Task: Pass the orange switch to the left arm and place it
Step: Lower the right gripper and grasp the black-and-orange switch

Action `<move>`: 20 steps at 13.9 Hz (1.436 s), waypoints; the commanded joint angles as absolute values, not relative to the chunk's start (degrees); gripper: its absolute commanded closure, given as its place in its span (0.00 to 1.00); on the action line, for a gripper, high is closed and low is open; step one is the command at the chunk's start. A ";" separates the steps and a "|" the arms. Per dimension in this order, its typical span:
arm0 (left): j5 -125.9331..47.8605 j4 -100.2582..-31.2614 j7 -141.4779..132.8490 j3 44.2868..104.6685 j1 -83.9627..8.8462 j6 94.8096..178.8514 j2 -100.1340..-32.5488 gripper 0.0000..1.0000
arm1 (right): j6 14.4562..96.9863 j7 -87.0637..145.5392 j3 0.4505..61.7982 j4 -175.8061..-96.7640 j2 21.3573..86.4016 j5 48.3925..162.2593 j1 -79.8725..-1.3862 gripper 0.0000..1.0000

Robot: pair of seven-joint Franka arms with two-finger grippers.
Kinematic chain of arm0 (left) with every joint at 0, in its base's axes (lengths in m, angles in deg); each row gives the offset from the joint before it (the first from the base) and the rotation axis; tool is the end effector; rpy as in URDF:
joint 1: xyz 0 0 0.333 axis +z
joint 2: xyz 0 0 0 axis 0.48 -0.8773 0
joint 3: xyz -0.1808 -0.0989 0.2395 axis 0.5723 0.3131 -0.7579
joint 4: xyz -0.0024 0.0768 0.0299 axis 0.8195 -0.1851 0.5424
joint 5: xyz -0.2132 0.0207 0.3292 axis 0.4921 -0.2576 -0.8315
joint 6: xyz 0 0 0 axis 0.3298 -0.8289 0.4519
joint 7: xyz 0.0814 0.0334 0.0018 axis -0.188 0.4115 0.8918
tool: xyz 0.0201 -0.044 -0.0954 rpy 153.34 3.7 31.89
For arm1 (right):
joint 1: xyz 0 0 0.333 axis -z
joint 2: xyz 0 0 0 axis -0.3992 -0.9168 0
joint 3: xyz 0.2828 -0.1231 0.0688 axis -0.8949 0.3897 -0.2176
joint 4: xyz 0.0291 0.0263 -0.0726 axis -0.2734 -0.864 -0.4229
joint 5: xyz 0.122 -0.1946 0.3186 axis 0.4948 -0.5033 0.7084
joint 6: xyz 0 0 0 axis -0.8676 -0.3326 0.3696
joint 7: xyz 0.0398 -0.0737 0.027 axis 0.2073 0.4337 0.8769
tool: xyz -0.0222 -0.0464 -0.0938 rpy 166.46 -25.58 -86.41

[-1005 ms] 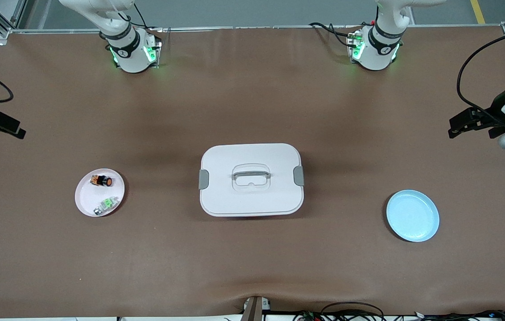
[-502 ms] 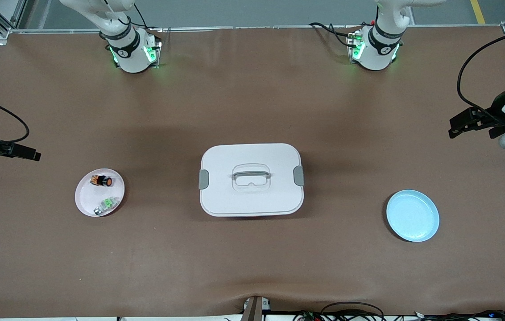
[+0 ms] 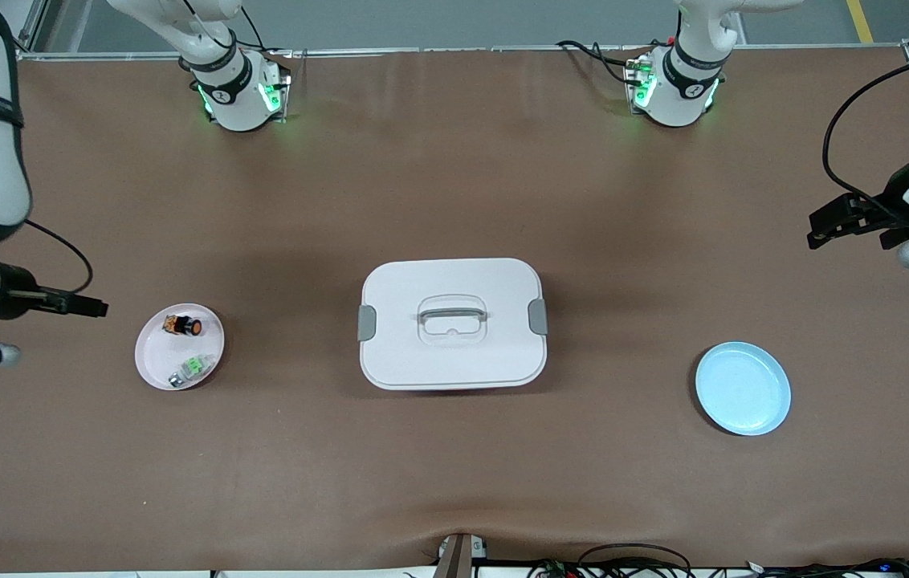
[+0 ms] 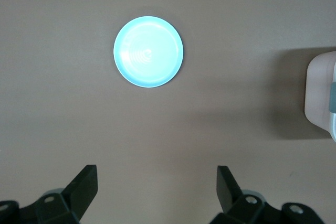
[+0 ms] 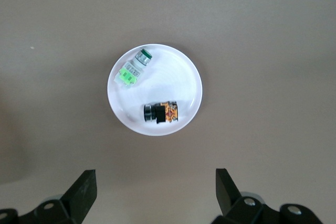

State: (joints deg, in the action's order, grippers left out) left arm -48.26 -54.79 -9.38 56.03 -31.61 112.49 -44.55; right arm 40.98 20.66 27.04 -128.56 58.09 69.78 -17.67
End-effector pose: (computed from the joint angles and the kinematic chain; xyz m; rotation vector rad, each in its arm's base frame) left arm 0.5782 -0.0271 0.6024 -3.1373 0.0370 -0.0048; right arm 0.6352 -0.0768 0.4271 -3.0950 0.3009 0.2646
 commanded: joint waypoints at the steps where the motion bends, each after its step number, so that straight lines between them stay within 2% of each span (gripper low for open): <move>1: -48.29 -53.59 -9.53 55.98 -31.58 111.34 -44.85 0.00 | 44.76 20.34 26.55 -133.22 59.24 70.68 -17.29 0.00; 6: -48.29 -53.15 -9.45 55.98 -31.85 111.34 -44.94 0.00 | 59.08 20.51 26.55 -144.74 57.93 70.68 -17.29 0.00; 11: -48.29 -53.06 -9.45 55.98 -31.94 111.34 -44.85 0.00 | 64.20 21.22 26.38 -145.37 52.57 70.68 -17.73 0.00; 16: -48.29 -53.06 -9.45 55.98 -31.67 111.34 -44.94 0.00 | 71.57 22.88 25.59 -149.84 50.80 70.85 -17.56 0.00; 20: -48.29 -53.06 -9.45 55.98 -31.67 111.34 -44.94 0.00 | 71.67 30.43 25.68 -150.03 48.96 79.10 -16.59 0.00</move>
State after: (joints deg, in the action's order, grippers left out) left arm -48.26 -54.40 -9.38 56.06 -31.65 112.49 -44.55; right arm 71.11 26.46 26.12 -149.63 49.38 75.90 -17.81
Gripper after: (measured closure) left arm 0.000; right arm 0.000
